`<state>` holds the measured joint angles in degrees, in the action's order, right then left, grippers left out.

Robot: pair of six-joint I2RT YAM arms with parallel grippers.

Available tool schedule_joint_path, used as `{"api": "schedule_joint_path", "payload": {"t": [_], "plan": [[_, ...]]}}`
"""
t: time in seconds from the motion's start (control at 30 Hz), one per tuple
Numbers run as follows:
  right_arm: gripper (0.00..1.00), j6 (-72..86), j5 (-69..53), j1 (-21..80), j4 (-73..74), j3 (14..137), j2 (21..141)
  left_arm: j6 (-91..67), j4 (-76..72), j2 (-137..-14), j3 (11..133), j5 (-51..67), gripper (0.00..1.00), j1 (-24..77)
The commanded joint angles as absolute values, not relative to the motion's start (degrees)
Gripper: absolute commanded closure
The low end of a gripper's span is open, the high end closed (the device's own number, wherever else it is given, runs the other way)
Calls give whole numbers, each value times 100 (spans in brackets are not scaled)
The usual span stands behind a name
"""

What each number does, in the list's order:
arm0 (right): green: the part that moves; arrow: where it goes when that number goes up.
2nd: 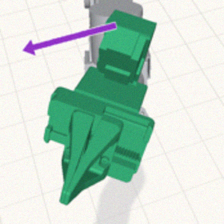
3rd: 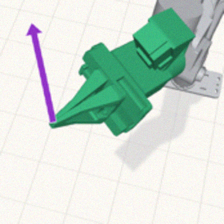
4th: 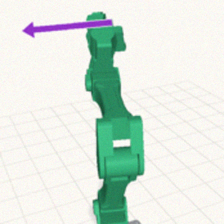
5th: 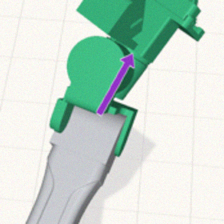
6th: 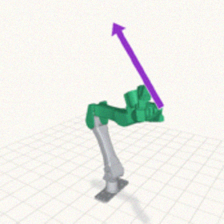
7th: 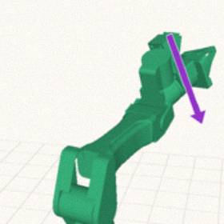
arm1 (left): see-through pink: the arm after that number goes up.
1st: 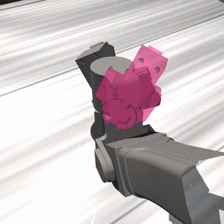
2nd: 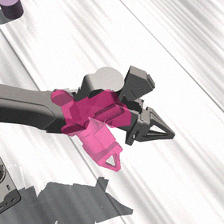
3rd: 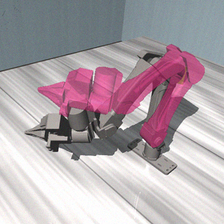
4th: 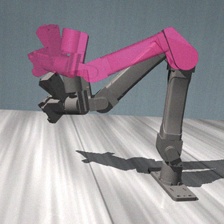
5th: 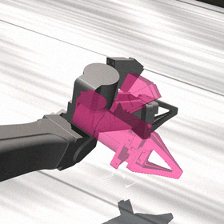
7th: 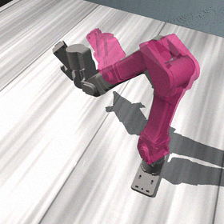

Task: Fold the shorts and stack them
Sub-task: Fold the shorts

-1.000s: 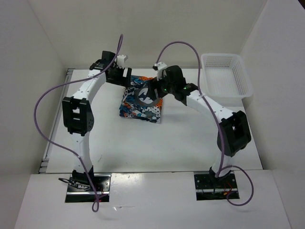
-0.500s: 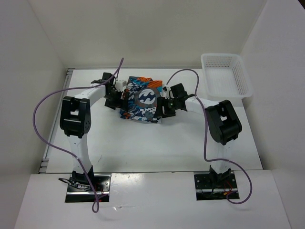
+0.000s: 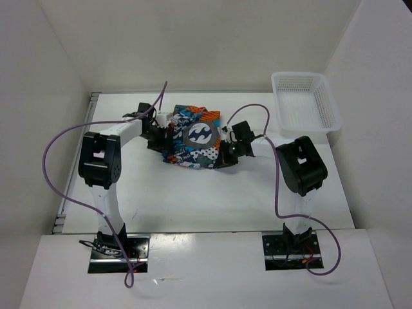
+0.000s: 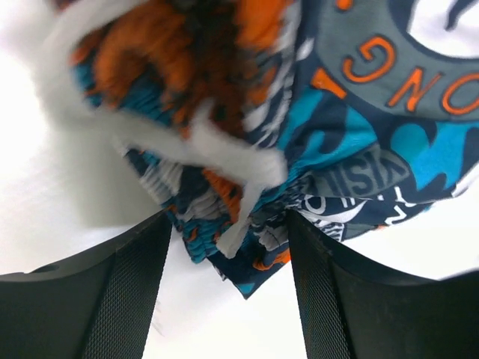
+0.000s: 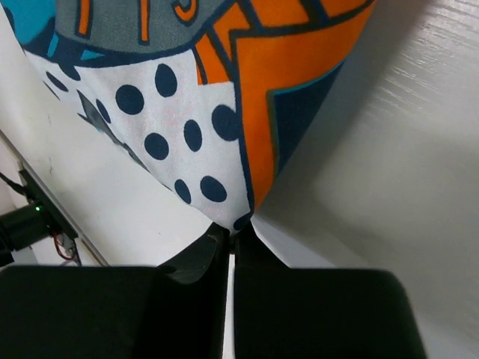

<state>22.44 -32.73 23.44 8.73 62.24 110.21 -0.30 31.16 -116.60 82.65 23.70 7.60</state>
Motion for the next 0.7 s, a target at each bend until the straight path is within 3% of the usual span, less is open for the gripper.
{"api": "schedule_joint_path", "payload": {"t": [0.0, 0.17, 0.3, 0.4, 0.43, 0.47, 0.5, 0.67], "plan": [[100, 1961, -3261, 2207, 896, 6109, 10461, 0, 3297, -11208, 7771, 2777, 29, 844], [100, 391, -3628, 1741, 1993, 5880, 10055, 0, 3059, -10617, 7102, 3443, 27, 844], [100, -70, -4025, 1494, 2531, 5486, 9774, 0, 2997, -10547, 6935, 3656, 26, 949], [97, -1, -4306, 1494, 2479, 5283, 9502, 0, 2944, -10547, 6794, 3919, 19, 1002], [90, 61, -4307, 1494, 2479, 5282, 9501, 0, 2944, -10486, 6794, 3972, 19, 1002], [57, 62, -4228, 1494, 2479, 5230, 9431, 0, 2944, -10433, 6794, 3973, 18, 1002], [40, 62, -4167, 1494, 2548, 5229, 9361, 0, 3005, -10433, 6794, 4025, 16, 1002], [10, -534, -3763, 1494, 3258, 5903, 9185, 0, 3182, -10082, 6917, 3701, 7, 1002]]}}
